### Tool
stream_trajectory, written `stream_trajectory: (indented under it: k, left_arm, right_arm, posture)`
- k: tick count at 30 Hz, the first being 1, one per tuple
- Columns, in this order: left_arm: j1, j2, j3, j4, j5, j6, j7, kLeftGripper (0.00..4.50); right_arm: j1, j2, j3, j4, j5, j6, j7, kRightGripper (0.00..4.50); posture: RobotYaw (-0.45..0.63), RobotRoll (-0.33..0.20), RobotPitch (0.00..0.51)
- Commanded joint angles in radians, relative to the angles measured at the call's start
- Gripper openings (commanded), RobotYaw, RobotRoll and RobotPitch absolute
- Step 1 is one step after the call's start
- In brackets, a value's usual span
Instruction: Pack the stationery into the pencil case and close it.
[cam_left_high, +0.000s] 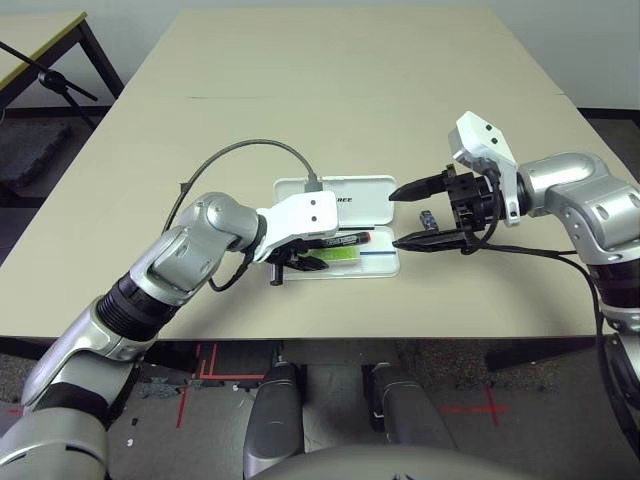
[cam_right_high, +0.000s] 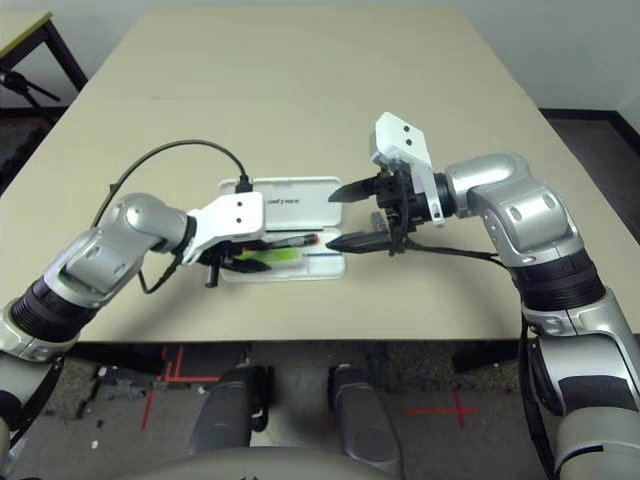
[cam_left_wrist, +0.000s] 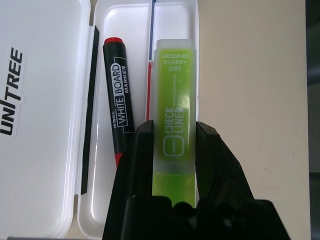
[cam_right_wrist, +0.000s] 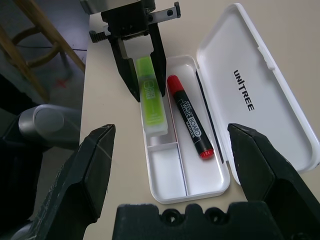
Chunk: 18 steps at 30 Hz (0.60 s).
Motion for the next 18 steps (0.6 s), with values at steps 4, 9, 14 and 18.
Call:
stream_trajectory:
  k: [4,9,14,18]
  left_arm:
    - [0.008,0.004,-0.023,0.02,0.027,-0.004,0.008,1.08]
    - [0.014,0.012,-0.009,0.006,0.022,-0.002,0.007,2.64]
    - [0.009,0.032,0.049,-0.021,-0.008,-0.026,0.003,4.47]
    - [0.015,0.08,0.181,-0.075,-0.093,-0.043,-0.031,4.47]
  right_arm:
    - [-0.002,0.002,0.005,-0.011,-0.002,-0.01,-0.006,4.5]
    - [-0.004,0.004,0.007,-0.011,-0.003,-0.01,-0.008,4.5]
    - [-0.004,0.006,0.007,-0.007,-0.005,-0.012,-0.01,4.5]
    - [-0.001,-0.004,-0.002,-0.001,-0.005,-0.012,-0.009,4.5]
  posture:
    - [0.0,0.0,0.107]
    - [0.01,0.0,0.104]
    - [0.01,0.0,0.106]
    - [0.0,0.0,0.109]
